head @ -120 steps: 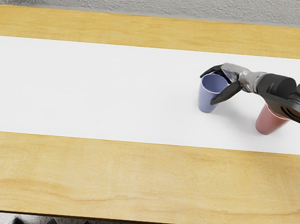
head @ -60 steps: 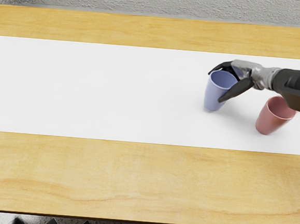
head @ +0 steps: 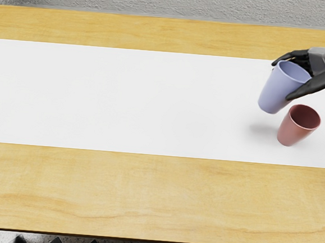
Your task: Pick up cup and place in cup with right hand
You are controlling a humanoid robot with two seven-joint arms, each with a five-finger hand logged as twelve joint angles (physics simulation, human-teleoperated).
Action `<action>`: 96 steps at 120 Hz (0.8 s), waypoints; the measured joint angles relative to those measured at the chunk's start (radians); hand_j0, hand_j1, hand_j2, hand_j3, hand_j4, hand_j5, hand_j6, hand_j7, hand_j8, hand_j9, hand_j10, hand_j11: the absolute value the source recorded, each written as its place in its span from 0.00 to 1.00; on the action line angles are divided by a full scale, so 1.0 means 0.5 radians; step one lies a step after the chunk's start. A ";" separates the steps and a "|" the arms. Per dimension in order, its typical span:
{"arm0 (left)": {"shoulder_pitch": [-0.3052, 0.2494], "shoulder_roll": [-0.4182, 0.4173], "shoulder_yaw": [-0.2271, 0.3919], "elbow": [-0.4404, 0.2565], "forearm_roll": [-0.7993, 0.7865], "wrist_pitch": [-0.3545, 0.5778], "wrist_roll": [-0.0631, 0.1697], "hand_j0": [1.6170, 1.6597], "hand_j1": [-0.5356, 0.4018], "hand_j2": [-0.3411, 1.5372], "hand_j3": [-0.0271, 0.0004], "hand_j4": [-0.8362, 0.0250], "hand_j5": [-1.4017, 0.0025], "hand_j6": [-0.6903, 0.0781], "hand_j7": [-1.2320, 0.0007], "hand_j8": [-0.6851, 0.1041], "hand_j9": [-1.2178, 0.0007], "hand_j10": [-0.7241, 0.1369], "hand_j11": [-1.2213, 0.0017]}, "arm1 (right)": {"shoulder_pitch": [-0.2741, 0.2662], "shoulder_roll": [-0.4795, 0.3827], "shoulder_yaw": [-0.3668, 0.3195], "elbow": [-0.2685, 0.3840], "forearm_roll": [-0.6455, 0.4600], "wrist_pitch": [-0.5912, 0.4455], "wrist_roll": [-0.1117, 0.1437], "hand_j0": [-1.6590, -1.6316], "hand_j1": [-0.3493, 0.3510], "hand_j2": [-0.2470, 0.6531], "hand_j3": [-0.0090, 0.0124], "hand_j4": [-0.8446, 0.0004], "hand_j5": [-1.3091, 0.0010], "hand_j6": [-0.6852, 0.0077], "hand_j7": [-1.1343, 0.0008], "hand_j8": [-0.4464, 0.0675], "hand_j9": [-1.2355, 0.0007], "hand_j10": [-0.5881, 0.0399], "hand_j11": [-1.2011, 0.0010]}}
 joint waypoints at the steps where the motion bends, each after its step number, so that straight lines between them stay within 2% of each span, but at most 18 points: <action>1: 0.000 0.000 0.000 0.000 0.000 0.000 0.000 0.96 0.93 0.18 0.98 0.96 0.99 0.88 0.99 0.86 0.99 0.83 0.99 | 0.001 -0.009 0.000 0.001 0.003 0.002 0.000 0.17 0.79 0.41 0.40 0.65 0.43 0.68 0.39 0.58 0.42 0.55 0.39; 38: 0.000 0.000 0.000 0.000 0.000 0.000 0.000 0.96 0.93 0.18 0.98 0.96 0.99 0.88 0.99 0.86 0.99 0.83 0.99 | -0.005 -0.291 -0.017 0.011 0.030 0.029 0.010 0.17 0.78 0.41 0.43 0.64 0.44 0.69 0.39 0.56 0.43 0.54 0.40; 47: 0.000 0.000 0.000 0.000 0.000 0.000 0.000 0.96 0.93 0.18 0.98 0.96 0.99 0.88 0.99 0.86 0.99 0.83 0.99 | -0.014 -0.300 -0.024 0.000 0.005 0.029 0.015 0.16 0.78 0.42 0.41 0.64 0.44 0.67 0.39 0.56 0.43 0.54 0.40; 73: 0.000 0.000 0.000 0.000 0.000 0.000 0.000 0.96 0.93 0.18 0.98 0.96 0.99 0.88 0.99 0.86 0.99 0.83 0.99 | -0.077 -0.294 -0.032 -0.015 -0.107 0.018 0.070 0.15 0.78 0.41 0.42 0.63 0.45 0.67 0.40 0.55 0.43 0.53 0.40; 96: 0.000 0.000 0.000 0.000 0.000 0.000 0.000 0.96 0.93 0.18 0.98 0.96 0.99 0.88 0.99 0.86 0.99 0.83 0.99 | -0.106 -0.254 -0.033 -0.016 -0.193 -0.082 0.088 0.15 0.78 0.41 0.42 0.63 0.45 0.67 0.40 0.55 0.43 0.53 0.40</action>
